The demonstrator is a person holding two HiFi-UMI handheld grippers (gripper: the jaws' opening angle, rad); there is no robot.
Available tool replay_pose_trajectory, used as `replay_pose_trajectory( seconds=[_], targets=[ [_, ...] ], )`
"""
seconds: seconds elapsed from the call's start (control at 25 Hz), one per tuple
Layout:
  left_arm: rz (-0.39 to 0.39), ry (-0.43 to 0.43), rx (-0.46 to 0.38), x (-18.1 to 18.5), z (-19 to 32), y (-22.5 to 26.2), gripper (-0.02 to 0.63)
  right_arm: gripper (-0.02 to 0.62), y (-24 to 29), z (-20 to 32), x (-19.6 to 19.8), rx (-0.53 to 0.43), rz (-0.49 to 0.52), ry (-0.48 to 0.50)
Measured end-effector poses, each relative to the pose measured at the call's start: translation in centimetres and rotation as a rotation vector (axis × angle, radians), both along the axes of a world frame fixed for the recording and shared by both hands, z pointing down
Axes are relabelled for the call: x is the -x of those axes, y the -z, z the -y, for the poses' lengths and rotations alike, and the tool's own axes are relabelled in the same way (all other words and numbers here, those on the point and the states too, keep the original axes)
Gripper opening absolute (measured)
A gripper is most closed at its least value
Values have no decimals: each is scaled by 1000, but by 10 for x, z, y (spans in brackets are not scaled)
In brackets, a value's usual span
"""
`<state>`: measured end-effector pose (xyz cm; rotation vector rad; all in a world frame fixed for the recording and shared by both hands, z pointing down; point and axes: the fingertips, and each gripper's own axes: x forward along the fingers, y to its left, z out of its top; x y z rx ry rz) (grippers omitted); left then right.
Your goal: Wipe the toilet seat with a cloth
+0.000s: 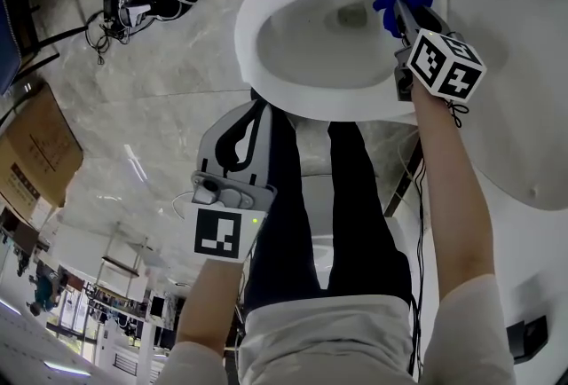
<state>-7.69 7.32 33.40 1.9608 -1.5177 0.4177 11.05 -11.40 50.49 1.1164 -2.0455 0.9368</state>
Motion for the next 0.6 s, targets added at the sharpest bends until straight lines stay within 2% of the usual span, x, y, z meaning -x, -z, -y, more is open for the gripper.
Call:
replay_pose_trajectory(
  seconds=[0.12, 0.36, 0.6],
  targets=[
    [1, -4, 4, 0, -2, -2, 8, 55, -1, 5, 5, 0, 3, 10],
    [-7, 11, 5, 3, -4, -3, 8, 55, -2, 10, 9, 21, 53, -49],
    [-12, 28, 3, 4, -5, -4, 8, 55, -3, 13, 12, 29, 63, -46]
  ],
)
